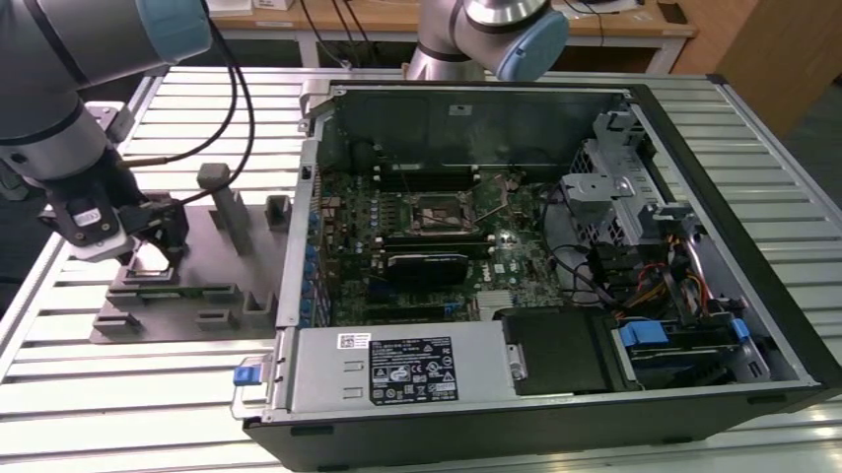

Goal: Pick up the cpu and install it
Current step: 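Pick up the cpu and move it towards the insertion slot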

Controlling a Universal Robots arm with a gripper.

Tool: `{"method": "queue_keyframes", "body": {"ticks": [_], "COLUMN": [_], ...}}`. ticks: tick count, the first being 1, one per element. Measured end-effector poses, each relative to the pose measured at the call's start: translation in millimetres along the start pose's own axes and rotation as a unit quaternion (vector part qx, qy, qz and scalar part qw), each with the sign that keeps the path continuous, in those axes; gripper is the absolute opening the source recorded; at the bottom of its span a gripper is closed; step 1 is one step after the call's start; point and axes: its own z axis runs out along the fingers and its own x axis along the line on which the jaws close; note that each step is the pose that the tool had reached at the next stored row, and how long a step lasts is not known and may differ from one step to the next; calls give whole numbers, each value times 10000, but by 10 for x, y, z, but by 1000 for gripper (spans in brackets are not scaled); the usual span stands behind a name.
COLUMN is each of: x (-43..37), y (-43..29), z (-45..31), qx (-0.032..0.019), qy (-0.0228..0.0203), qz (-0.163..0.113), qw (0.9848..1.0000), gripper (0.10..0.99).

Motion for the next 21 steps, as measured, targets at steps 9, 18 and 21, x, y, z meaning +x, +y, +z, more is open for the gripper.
{"method": "queue_keyframes", "body": {"ticks": [9,18,21], "x": [14,22,23], "y": [2,10,9], "z": [34,56,60], "qx": [-2,-3,-2], "qy": [3,3,4], "qz": [-98,-115,-115], "qw": [10000,9999,9999], "gripper": [647,647,647]}}
